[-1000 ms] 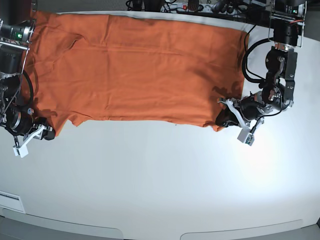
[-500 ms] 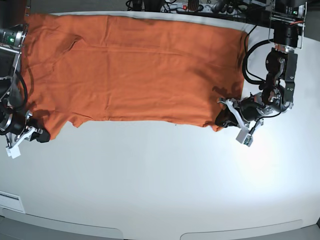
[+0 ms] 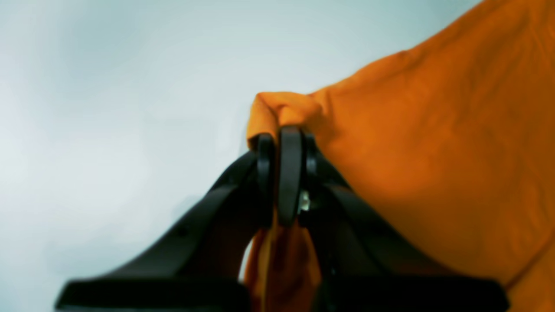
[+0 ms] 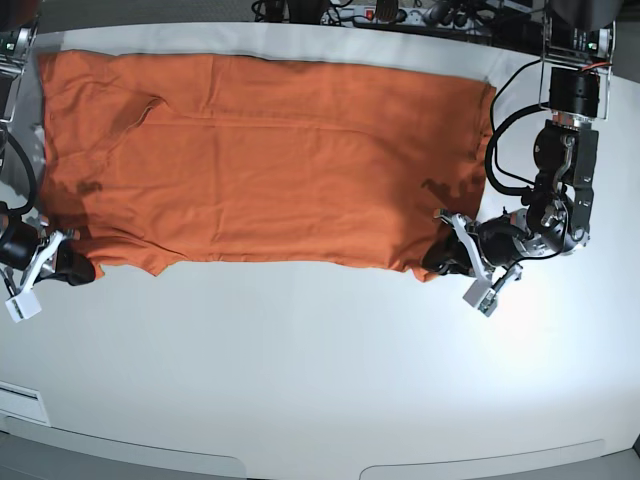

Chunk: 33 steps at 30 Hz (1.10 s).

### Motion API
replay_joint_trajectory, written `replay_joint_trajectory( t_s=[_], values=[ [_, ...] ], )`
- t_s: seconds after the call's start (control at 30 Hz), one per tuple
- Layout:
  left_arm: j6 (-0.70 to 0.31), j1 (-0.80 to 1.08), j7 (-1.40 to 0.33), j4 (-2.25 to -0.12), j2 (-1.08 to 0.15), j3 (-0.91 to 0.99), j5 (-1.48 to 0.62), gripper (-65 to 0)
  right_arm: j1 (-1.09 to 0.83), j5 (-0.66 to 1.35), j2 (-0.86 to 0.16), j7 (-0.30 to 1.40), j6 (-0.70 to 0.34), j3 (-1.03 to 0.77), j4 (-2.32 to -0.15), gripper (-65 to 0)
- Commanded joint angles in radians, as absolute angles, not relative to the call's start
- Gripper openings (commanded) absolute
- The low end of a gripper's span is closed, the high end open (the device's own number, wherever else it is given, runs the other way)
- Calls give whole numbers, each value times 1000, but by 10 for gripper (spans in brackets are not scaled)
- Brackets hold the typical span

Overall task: Fold the T-shirt properly
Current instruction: 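Fold the grasped edge over toward the other folded edge with both grippers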

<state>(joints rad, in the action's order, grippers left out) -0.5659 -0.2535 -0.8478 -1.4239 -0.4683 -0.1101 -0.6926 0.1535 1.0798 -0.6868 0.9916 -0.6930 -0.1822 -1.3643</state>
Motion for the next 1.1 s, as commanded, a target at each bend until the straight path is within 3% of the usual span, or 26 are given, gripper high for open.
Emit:
replay_joint_trajectory(
  t_s=[0.0,0.2,0.5,1.07],
  values=[
    [-591,-277,-847,-1438,-482,-102,-728,-650,149,1087,-717,967,-698,-195,-1411,-650],
    [-690,-248,-958,-1527,-533,-102,-880,-650,9,1024,-718,962,-698,-281,-1526,-650],
    [-693,-131,-981,-1737,-683,-102,-959,-650,-152,1112,-752,999,-698,-424,-1533,-650],
    [-698,-11,-1109,-1907,-810,-101,-1134,-650,-263,1085,-768,1061,-698,-434,-1651,-650]
  ],
)
